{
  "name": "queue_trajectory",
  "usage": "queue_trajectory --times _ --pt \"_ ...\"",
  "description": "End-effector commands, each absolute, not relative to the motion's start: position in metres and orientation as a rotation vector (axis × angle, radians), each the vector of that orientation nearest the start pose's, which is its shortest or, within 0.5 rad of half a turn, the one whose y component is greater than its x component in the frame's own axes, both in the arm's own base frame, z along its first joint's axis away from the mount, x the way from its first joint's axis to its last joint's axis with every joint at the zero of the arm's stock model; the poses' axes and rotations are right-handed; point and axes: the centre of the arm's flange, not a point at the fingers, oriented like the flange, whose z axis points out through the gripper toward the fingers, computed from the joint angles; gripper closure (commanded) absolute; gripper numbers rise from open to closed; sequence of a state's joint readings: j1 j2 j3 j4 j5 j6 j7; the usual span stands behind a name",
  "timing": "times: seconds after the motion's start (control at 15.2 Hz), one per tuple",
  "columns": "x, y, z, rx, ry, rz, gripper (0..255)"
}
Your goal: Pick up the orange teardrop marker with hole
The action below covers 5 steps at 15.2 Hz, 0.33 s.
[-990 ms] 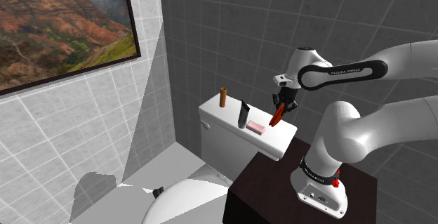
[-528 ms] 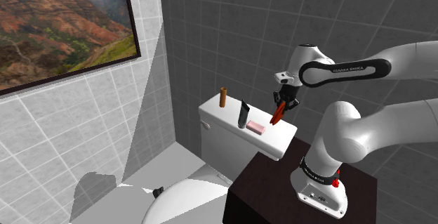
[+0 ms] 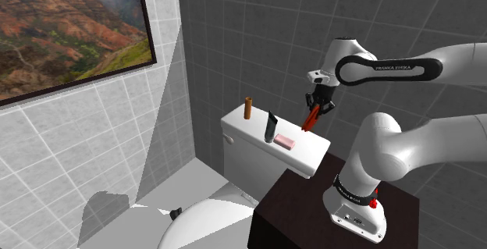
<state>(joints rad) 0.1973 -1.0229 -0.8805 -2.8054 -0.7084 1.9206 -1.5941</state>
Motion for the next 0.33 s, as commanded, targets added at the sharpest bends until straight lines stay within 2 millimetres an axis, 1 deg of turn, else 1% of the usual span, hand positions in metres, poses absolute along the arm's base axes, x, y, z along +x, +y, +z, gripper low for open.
queue_trajectory --times 0.0,0.13,0.26 --pt "0.243 -0.199 0.386 -2.286 -2.134 -0.096 255" --pt "0.243 -0.199 0.396 -2.286 -2.134 -0.096 255" --pt "0.243 -0.199 0.397 -2.286 -2.134 -0.096 255"
